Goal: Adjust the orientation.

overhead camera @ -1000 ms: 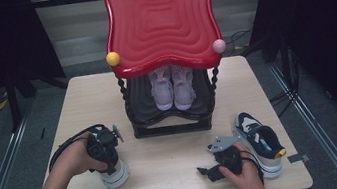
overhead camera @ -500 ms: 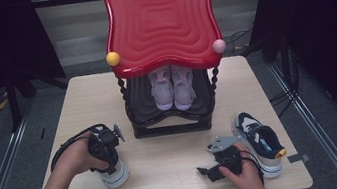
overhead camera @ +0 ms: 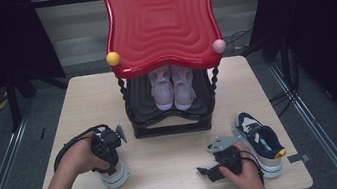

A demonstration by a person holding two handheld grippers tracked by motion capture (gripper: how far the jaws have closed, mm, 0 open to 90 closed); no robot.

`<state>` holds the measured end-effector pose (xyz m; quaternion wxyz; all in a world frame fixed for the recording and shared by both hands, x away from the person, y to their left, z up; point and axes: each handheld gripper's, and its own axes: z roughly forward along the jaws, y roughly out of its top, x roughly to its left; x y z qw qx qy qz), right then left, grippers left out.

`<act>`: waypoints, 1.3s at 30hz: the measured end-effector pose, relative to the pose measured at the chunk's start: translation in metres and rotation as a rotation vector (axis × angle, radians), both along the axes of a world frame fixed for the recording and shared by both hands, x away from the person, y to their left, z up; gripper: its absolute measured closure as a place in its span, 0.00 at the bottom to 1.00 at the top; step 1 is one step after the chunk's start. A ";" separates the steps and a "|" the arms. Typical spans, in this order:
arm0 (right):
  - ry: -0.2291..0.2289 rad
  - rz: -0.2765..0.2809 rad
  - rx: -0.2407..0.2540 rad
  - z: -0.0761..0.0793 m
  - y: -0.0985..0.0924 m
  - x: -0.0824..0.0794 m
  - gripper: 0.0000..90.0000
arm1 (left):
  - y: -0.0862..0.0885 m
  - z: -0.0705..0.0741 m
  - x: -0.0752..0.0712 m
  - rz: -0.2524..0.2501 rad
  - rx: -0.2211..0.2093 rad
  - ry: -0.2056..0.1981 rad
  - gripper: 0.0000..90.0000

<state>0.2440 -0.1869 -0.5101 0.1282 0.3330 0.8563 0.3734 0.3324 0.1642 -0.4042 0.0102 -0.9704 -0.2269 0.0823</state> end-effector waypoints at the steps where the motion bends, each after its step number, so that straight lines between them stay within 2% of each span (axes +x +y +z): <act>1: 0.000 0.000 0.001 0.000 0.000 0.000 0.13 | 0.000 0.000 0.000 0.002 0.000 0.000 0.80; 2: 0.001 0.000 0.000 0.000 0.000 0.000 0.13 | 0.000 0.000 -0.001 0.012 -0.006 -0.001 0.80; 5: 0.001 0.000 0.000 0.000 0.000 0.000 0.13 | 0.002 0.001 0.000 -0.004 -0.002 -0.005 0.81; 11: 0.000 0.001 0.001 0.000 0.000 0.000 0.13 | 0.002 0.001 -0.001 -0.001 -0.005 0.002 0.81; 13: 0.000 0.001 0.001 0.000 0.000 0.000 0.13 | 0.002 0.002 0.000 -0.017 0.000 0.000 0.81; 16: 0.000 0.001 0.001 0.000 0.000 0.000 0.13 | 0.002 0.003 -0.003 0.006 -0.008 0.011 0.81; 20: 0.000 0.001 0.000 0.000 0.000 0.000 0.13 | 0.003 0.006 -0.003 -0.006 0.002 0.013 0.81; 21: 0.000 0.001 0.000 0.000 0.000 0.000 0.13 | 0.003 0.007 -0.003 -0.014 0.010 0.014 0.81; 24: 0.001 0.001 0.000 0.000 0.000 0.000 0.13 | 0.003 0.011 -0.004 0.004 0.007 0.003 0.81; 29: 0.001 0.001 0.001 0.000 0.000 0.000 0.13 | 0.005 0.021 -0.003 -0.012 0.018 -0.001 0.81; 35: 0.001 0.000 0.000 0.000 0.000 0.000 0.13 | 0.008 0.037 -0.002 -0.006 0.005 -0.017 0.81; 37: 0.002 0.002 0.001 0.000 0.000 0.000 0.13 | 0.008 0.042 -0.003 0.013 -0.001 -0.011 0.81; 39: 0.002 0.001 0.001 0.000 0.000 0.000 0.13 | 0.008 0.047 -0.002 -0.001 0.010 -0.004 0.81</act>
